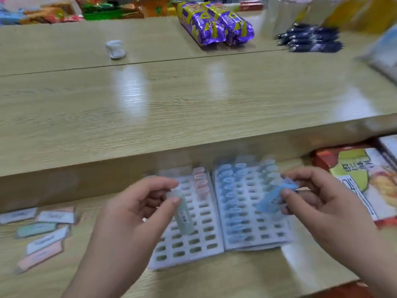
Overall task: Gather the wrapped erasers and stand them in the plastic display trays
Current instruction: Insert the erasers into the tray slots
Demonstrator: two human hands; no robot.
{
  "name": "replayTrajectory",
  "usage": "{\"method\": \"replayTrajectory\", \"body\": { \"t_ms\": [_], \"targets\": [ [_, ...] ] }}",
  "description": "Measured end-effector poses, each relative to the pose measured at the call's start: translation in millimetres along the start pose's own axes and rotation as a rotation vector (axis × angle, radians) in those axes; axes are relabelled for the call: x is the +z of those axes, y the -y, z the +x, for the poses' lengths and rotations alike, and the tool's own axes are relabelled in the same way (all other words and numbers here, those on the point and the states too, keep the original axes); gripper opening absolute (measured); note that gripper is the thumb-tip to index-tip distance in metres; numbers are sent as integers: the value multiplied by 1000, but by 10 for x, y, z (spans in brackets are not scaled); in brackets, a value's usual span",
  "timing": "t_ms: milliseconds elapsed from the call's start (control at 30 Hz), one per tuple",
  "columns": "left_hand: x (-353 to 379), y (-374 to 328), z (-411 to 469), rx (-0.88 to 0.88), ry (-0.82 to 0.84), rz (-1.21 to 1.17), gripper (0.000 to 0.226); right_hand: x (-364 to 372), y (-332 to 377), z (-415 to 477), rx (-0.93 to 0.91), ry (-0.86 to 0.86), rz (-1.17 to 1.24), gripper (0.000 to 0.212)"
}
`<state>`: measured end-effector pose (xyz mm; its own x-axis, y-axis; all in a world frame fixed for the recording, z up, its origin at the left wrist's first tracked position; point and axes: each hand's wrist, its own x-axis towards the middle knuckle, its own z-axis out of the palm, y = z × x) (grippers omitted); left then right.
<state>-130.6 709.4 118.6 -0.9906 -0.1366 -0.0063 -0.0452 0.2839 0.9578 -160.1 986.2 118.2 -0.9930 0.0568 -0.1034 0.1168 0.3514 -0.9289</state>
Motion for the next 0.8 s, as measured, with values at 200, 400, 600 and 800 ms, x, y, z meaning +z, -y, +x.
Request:
{"method": "replayTrajectory", "body": {
  "t_ms": [200, 400, 600, 800],
  "targets": [
    [624, -136, -27, 98, 17, 42, 24, -41, -166, 320, -236, -83, -359, 22],
    [907, -155, -19, 144, 4, 155, 30, 150, -311, 575, -298, 44, -532, 16],
    [939, -77, -28, 118, 1, 138, 28, 141, -334, 629, -402, 60, -614, 16],
    [980, -38, -58, 139, 17, 154, 23, 150, -442, 596, -587, 38, -738, 13]
  ]
}}
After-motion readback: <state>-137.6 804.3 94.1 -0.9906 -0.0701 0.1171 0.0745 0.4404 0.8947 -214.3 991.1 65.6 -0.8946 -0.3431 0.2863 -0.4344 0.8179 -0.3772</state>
